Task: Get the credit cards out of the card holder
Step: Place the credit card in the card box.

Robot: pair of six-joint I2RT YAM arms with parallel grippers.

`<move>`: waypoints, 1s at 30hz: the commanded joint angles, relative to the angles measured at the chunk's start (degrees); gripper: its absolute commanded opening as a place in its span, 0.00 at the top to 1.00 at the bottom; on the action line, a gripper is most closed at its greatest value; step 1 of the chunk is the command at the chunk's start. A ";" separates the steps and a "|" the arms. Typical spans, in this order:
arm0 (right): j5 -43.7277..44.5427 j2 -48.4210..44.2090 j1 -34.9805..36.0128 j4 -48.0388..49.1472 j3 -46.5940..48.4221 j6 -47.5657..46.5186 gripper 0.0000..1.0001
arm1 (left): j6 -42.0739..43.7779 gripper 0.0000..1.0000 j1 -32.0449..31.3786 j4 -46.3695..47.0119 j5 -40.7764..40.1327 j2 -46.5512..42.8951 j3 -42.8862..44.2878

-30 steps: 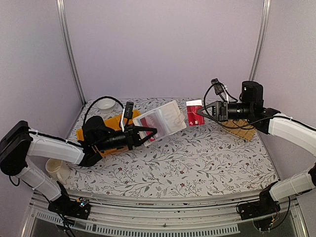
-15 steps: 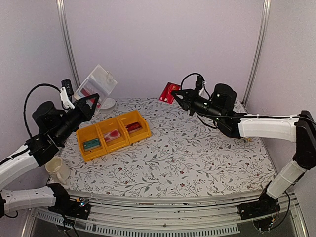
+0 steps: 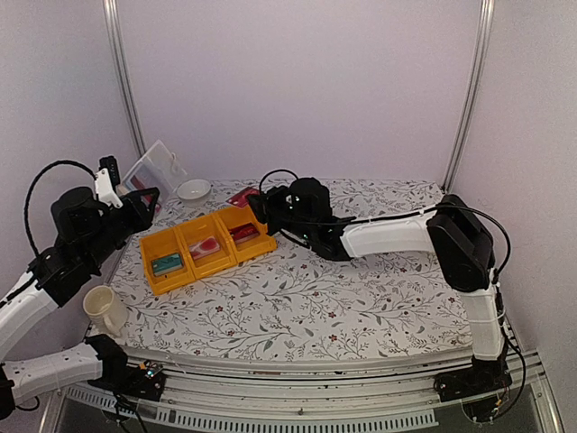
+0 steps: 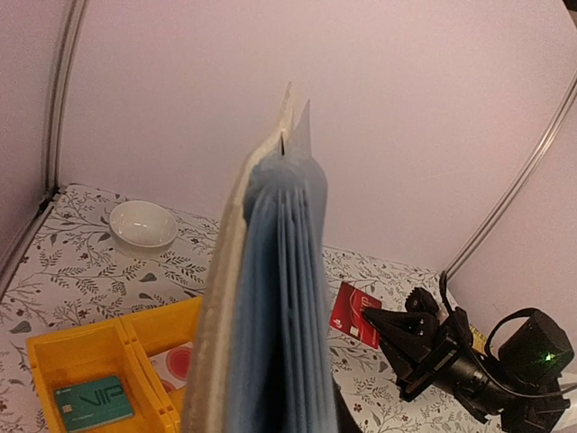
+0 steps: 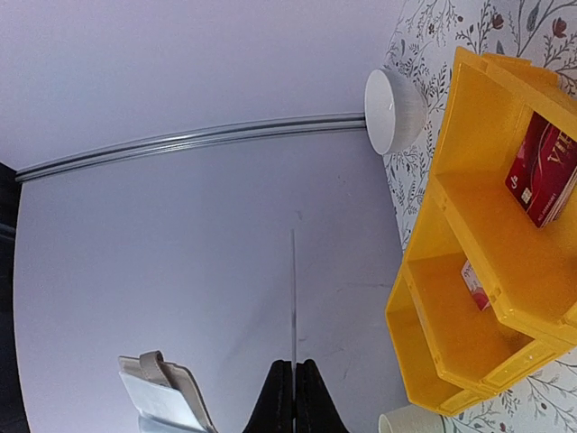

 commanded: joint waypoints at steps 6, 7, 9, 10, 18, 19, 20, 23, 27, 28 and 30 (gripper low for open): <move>7.20 8.91 1.34 -7.07 11.54 8.20 0.99 | -2.06 1.00 1.36 -4.28 -2.99 2.20 2.05; 7.62 11.00 1.40 -7.59 11.82 8.50 0.99 | -2.53 1.00 1.41 -4.88 -3.24 2.52 2.27; 8.31 12.61 1.40 -8.78 13.03 8.73 0.99 | -3.01 1.00 1.49 -5.40 -3.36 2.99 2.52; 8.54 13.41 1.44 -9.02 13.84 8.78 0.99 | -2.84 1.00 1.50 -5.38 -3.20 3.11 2.45; 9.65 21.01 1.59 -12.24 23.07 10.66 0.98 | 0.70 1.00 1.82 -4.35 -3.50 2.27 2.05; 10.12 22.01 1.61 -12.39 23.79 11.07 0.99 | 1.15 1.00 1.89 -4.23 -3.57 2.12 1.90; 10.54 22.62 1.63 -12.92 24.77 11.23 0.99 | 1.66 1.00 1.98 -4.11 -3.49 2.04 1.74; 12.19 24.41 1.53 -14.35 27.89 10.69 0.99 | 2.20 1.00 1.92 -3.52 -2.95 1.68 0.95; 13.27 26.67 1.59 -15.68 30.75 10.49 0.98 | 2.97 1.00 1.98 -2.97 -2.95 1.07 0.26; 13.61 27.23 1.57 -15.63 31.11 10.77 0.98 | 3.09 1.00 1.94 -3.01 -3.10 0.97 0.17; 14.24 28.44 1.57 -15.66 32.51 10.49 0.98 | 3.47 1.00 1.98 -2.99 -3.13 0.81 0.07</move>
